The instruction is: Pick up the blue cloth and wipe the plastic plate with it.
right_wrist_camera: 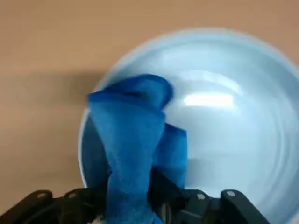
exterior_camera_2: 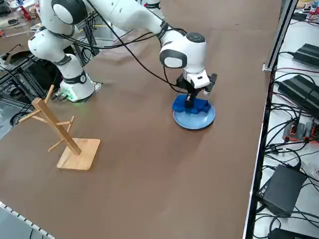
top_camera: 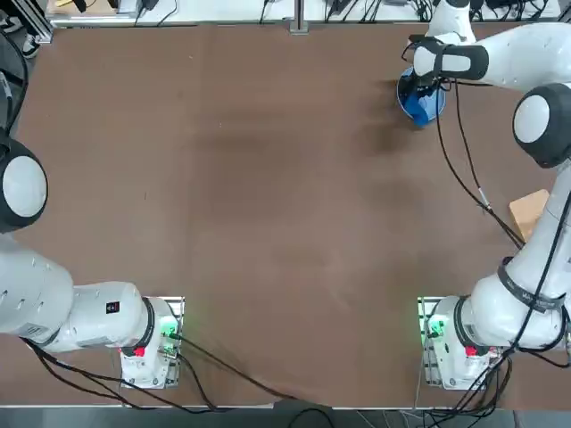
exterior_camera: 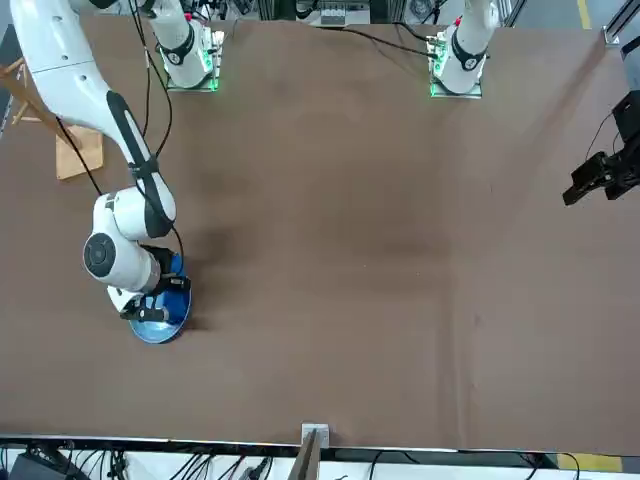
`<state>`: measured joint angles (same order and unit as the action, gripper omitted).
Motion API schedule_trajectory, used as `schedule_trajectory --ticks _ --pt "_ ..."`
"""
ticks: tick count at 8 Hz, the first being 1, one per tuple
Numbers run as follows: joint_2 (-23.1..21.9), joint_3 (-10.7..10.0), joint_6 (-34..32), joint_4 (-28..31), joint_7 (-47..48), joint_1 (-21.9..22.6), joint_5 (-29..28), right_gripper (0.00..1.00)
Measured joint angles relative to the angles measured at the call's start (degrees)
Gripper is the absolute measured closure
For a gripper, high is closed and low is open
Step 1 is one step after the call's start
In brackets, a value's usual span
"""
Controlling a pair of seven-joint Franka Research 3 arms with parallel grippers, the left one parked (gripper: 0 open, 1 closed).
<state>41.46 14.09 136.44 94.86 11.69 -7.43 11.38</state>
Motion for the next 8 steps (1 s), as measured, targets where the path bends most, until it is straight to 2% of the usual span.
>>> schedule_trajectory --ticks 2,3,6,8 --pt "2.23 -0.39 6.05 -1.02 -5.81 -1.30 -0.02 0.77" --pt "2.52 -0.24 6.64 -1.46 -7.80 -2.19 -0.05 0.77" --pt "2.57 -0.31 5.95 -1.60 -13.40 -6.42 0.28 0.77" --pt "2.16 0.03 2.64 -1.68 -15.11 -9.21 0.28 0.77"
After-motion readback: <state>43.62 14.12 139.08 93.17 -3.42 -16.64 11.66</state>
